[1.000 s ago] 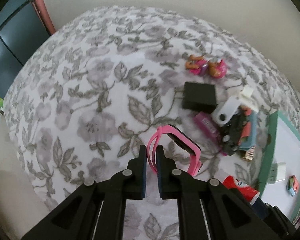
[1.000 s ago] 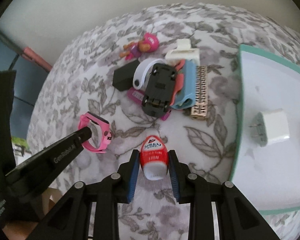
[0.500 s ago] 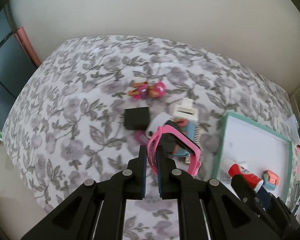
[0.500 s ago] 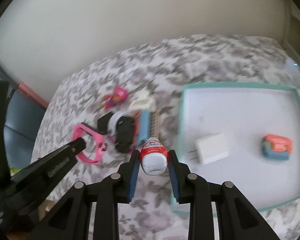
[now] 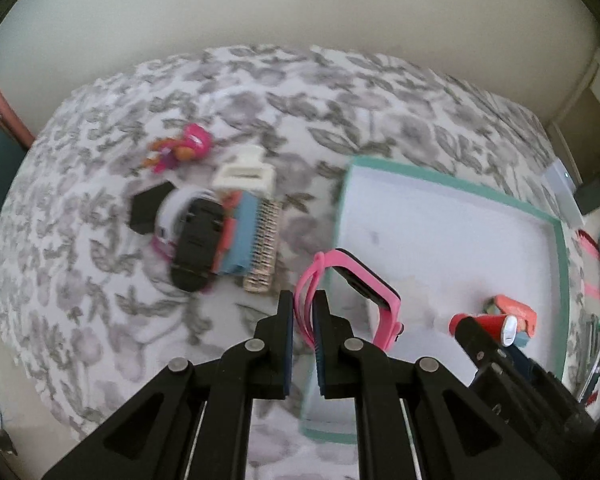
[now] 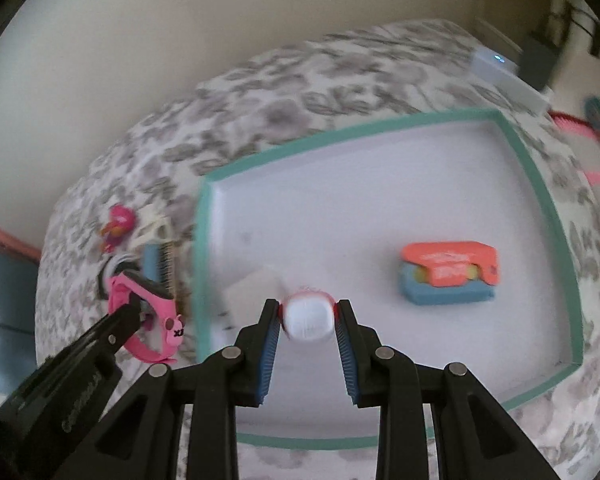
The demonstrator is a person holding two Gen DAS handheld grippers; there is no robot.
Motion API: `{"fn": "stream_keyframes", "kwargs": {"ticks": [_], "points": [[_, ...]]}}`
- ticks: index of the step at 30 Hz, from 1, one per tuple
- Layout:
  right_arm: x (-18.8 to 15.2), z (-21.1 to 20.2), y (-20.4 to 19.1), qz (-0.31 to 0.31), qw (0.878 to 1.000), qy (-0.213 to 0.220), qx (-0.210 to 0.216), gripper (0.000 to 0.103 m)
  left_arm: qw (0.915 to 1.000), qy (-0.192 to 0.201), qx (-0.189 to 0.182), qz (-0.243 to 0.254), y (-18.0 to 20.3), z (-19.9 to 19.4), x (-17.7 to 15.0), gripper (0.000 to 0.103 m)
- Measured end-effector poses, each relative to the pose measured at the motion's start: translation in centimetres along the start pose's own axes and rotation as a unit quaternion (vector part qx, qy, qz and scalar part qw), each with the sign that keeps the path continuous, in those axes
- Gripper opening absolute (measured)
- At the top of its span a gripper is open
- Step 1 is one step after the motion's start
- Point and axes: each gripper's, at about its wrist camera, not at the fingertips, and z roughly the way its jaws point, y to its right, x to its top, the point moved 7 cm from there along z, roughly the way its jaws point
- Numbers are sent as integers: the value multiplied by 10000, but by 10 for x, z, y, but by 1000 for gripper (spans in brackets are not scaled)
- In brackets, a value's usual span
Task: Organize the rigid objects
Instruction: 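Lift and carry the pink band and red bottle over the tray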
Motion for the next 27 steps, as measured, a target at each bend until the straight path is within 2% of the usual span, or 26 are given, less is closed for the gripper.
{"fn": "stream_keyframes", "kwargs": {"ticks": [4,8,19,22,27], "points": [[2,1,15,175,9998,-14,88,31,9998,-162,-145,-6,7,10,-6,10],[5,-1,23,216,9998,8,-15,31,9993,-250,-240,106,15,16,-11,10],[-1,-1,22,77,9999,-109,-59,31,9970,-639,-334,282,19,31,-27,10],[-5,-1,23,75,9998,-201,-41,31,9959,-749,-422,279,20,35,-29,10],[-12,7,26,95,9989,-421,-169,31,9956,-797,-337,353,21,37,-30,12]]}}
